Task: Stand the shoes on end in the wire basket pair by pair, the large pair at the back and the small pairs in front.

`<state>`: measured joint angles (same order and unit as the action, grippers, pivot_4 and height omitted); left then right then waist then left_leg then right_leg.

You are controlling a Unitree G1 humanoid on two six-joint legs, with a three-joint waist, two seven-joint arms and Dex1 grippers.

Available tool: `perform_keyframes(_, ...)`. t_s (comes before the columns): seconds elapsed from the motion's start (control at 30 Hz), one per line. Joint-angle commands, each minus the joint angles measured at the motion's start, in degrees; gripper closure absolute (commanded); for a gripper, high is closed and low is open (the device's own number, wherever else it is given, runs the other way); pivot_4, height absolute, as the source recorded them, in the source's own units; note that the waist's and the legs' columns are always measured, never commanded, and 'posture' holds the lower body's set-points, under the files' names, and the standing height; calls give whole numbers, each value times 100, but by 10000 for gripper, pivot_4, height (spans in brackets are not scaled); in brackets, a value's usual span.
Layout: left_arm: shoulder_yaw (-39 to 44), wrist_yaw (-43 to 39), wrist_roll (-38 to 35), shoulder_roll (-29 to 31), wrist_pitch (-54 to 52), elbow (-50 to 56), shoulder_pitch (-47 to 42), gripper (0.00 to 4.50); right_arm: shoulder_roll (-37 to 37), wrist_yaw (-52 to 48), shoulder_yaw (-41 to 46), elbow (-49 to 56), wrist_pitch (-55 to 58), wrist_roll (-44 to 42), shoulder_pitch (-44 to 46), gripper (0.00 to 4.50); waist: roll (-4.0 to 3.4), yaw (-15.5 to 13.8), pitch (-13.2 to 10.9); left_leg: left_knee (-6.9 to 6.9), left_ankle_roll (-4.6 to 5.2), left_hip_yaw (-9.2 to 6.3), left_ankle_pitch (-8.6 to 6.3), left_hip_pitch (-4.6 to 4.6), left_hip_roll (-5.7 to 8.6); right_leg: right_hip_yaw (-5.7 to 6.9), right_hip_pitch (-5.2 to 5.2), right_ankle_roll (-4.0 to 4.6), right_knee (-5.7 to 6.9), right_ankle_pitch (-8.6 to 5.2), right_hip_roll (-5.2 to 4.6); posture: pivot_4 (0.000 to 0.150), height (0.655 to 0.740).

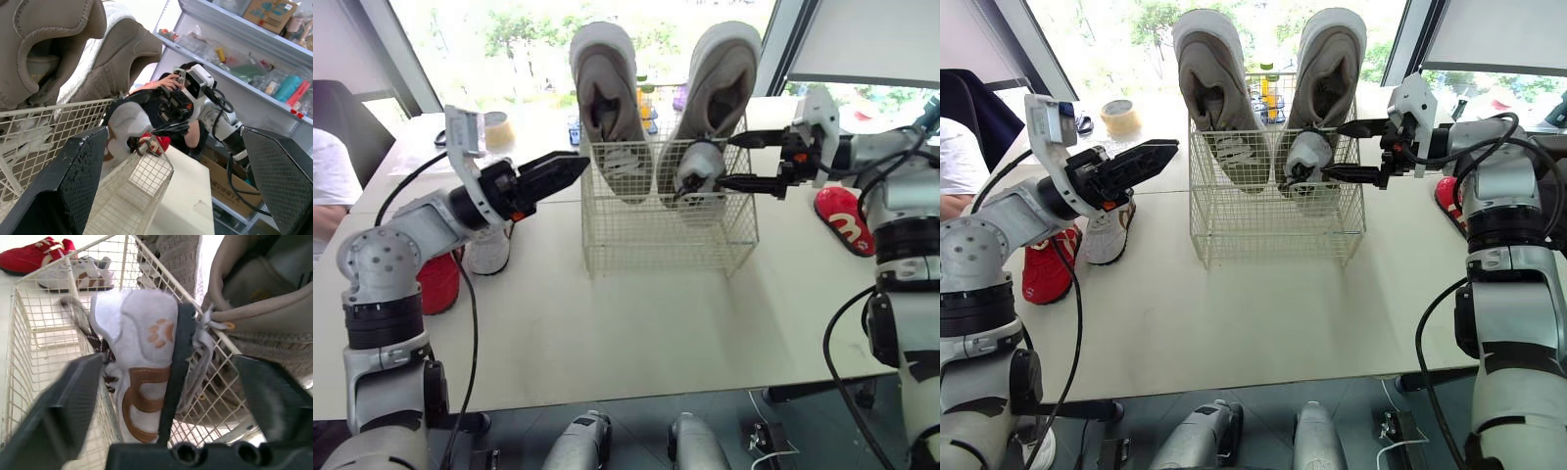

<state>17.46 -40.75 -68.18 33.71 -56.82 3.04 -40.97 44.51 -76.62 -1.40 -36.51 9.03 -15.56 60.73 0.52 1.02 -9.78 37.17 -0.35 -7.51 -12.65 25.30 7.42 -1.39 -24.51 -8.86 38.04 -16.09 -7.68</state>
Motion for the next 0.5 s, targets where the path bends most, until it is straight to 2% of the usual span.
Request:
perform_keyframes(0.03,202,27,-26,76,123,143,-70,0,309,245,452,914,251,-203,-202,317,0,-6,0,0,0,0,0,0,1,0,0,0,0,0,0,1500,7400)
perform_keyframes(0.27,268,152,435,318,365,-52,-50,0,555,1088,1261,3335,1570,-1003,-1032,317,-1,-3,0,-2,0,-1,0,0,-1,-1,-2,0,2,0,0,1500,7400)
perform_keyframes(0.4,-76,32,1470,734,880,-429,-116,0,425,1626,1393,4646,2420,-1604,-1285,317,-3,13,1,-4,-1,0,0,-2,-5,-2,-2,1,3,0,2,1500,7400)
perform_keyframes(0.5,-430,382,2455,1033,1208,-1227,-530,0,393,1899,1288,5481,2930,-1995,-1376,317,-2,-44,1,-2,-1,0,0,-2,-2,-2,0,1,3,0,0,1500,7400)
